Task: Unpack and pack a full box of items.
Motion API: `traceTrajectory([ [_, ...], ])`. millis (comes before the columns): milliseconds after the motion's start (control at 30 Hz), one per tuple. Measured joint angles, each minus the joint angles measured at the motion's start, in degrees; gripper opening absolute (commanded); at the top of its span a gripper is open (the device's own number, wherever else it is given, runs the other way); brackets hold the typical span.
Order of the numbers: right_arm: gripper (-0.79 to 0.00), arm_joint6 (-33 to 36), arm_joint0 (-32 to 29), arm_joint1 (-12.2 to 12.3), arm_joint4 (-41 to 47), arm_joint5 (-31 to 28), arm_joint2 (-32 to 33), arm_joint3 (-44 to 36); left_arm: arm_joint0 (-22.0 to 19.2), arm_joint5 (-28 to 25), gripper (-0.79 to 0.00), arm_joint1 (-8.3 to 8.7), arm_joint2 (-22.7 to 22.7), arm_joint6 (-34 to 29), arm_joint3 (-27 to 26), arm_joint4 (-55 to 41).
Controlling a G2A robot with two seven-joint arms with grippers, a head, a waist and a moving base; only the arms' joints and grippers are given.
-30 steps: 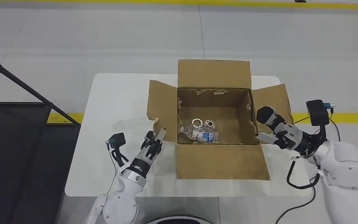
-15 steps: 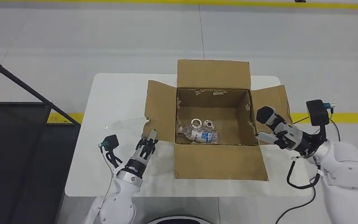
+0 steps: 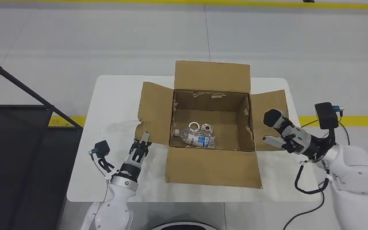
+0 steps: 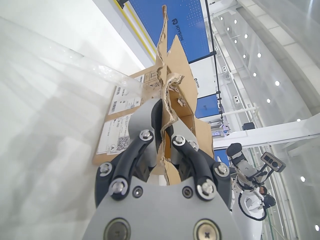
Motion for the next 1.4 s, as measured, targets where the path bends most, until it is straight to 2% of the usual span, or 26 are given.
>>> traceTrajectory([
  [300, 0.0, -0.08, -0.03, 0.0, -0.06, 0.08, -0.05, -0.07, 1.26, -1.64, -0.785, 0.19, -2.65, 1.26, 0.25, -3.36],
  [433, 0.0, -0.46, 0.62, 0.01, -3.1, 2.57, -2.16, -1.89, 1.6, -2.12, -0.785, 0.26, -2.98, 1.51, 0.37, -3.97],
  [633, 0.0, 2.98, 6.66, 0.02, -8.43, 7.06, -9.39, -2.46, 2.2, -3.06, -0.785, 0.3, -3.63, 2.5, 0.54, -5.65],
  [800, 0.0, 6.64, 14.31, -0.56, -14.46, 11.99, -18.6, -1.27, 2.43, -4.0, -0.785, 0.37, -3.93, 2.57, 0.7, -6.83],
  [833, 0.0, 6.84, 15.76, -0.75, -15.43, 12.91, -20.35, -0.76, 2.42, -4.26, -0.65, 0.37, -3.93, 2.6, 0.75, -7.03],
  [867, 0.0, 6.73, 17.61, -1.07, -16.04, 13.8, -22.71, 0.02, 2.39, -4.64, -0.446, 0.39, -3.93, 2.62, 0.86, -7.3],
  [900, 0.0, 6.45, 18.83, -1.3, -15.7, 14.13, -24.3, 0.68, 2.37, -4.87, -0.028, 0.4, -3.95, 2.59, 0.95, -7.46],
  [933, 0.0, 6.26, 19.65, -1.43, -15.16, 14.23, -25.32, 1.12, 2.35, -5.02, 0.0, 0.42, -3.97, 2.49, 1.03, -7.64],
  [1133, 0.0, 6.19, 19.7, -1.44, -14.79, 14.17, -25.4, 1.23, 2.12, -5.95, 0.0, 0.56, -4.2, 1.45, 1.19, -8.57],
  [1400, 0.0, 5.58, 19.5, -1.5, -16.44, 14.98, -26.16, 0.66, 2.49, -9.69, 0.0, 0.86, -5.53, -1.0, 1.01, -12.35],
])
